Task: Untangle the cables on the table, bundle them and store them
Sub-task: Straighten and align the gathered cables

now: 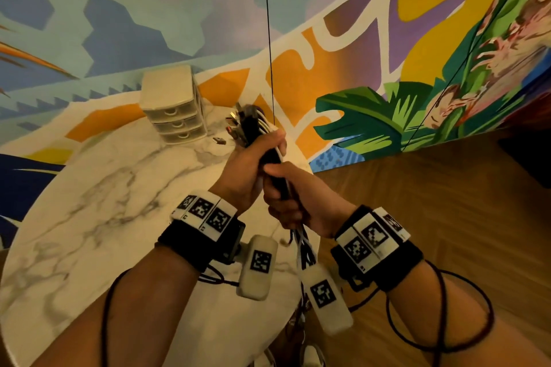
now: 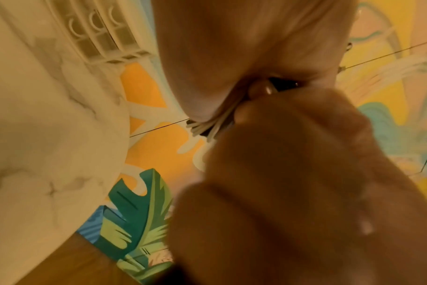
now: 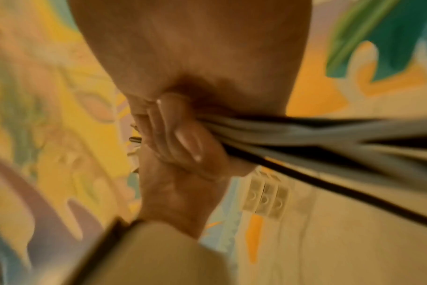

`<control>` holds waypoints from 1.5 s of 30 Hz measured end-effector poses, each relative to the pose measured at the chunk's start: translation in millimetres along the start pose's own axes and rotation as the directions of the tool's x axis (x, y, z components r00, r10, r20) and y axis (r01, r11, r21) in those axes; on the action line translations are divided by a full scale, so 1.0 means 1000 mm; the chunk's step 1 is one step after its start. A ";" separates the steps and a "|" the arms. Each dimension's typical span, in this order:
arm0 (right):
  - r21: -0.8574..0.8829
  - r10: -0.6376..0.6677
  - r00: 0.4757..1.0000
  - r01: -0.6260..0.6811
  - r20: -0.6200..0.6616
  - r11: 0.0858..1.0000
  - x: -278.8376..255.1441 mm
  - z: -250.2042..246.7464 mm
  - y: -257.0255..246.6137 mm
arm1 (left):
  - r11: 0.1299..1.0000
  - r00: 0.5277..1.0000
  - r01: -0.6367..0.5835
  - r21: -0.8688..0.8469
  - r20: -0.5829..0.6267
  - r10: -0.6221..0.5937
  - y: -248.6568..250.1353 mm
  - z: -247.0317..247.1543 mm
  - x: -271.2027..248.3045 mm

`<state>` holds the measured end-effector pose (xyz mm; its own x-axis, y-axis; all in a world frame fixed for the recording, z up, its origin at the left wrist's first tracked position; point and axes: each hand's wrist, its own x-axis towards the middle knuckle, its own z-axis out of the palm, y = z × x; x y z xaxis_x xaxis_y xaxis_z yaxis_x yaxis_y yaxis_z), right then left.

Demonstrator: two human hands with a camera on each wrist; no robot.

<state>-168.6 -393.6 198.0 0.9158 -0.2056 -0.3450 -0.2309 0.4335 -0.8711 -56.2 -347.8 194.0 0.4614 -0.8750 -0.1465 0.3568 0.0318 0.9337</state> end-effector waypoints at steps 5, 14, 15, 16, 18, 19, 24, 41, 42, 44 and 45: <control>-0.268 -0.100 0.984 0.058 -0.147 0.962 0.001 0.016 -0.005 | 0.981 0.988 -0.051 -0.187 0.137 0.078 0.005 -0.004 0.001; -0.610 -0.126 0.972 -0.021 -0.197 0.792 0.011 0.022 -0.001 | 0.962 0.949 -0.089 -0.259 0.271 0.161 0.015 -0.023 -0.007; -0.654 -0.104 0.968 -0.075 -0.230 0.753 0.012 0.016 0.002 | 0.957 0.949 -0.057 -0.283 0.283 0.141 0.016 -0.025 -0.008; -0.690 -0.101 0.961 -0.110 -0.257 0.715 0.014 0.010 0.005 | 0.952 0.944 -0.019 -0.305 0.308 0.117 0.017 -0.025 -0.010; -0.751 -0.123 0.955 -0.130 -0.271 0.647 0.017 0.000 0.010 | 0.946 0.936 0.044 -0.322 0.344 0.073 0.017 -0.023 -0.013; -0.777 -0.135 0.955 -0.127 -0.264 0.616 0.018 -0.004 0.011 | 0.948 0.937 0.059 -0.313 0.344 0.055 0.017 -0.021 -0.014; -0.861 -0.184 0.952 -0.126 -0.245 0.493 0.024 -0.019 0.013 | 0.957 0.913 0.097 -0.275 0.407 0.024 0.022 -0.022 -0.014; -0.781 0.234 0.871 -0.492 -0.433 0.385 0.011 -0.125 0.130 | 0.989 0.996 0.087 -0.118 0.029 -0.084 -0.025 -0.008 -0.015; -0.799 0.222 0.879 -0.477 -0.422 0.366 0.010 -0.126 0.138 | 0.989 0.995 0.069 -0.127 -0.062 -0.078 -0.031 -0.005 -0.011; -0.838 0.128 0.913 -0.408 -0.388 0.363 0.009 -0.121 0.145 | 0.990 0.970 0.029 -0.139 -0.236 -0.061 -0.039 0.000 0.000; -0.846 0.046 0.932 -0.347 -0.360 0.403 0.008 -0.114 0.145 | 0.989 0.947 0.012 -0.146 -0.316 -0.058 -0.042 0.002 0.005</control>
<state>-232.5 -432.3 29.3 0.7242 -0.4878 -0.4875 -0.6895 -0.4964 -0.5275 -70.8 -354.5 154.5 0.6732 -0.6777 -0.2959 0.4767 0.0918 0.8743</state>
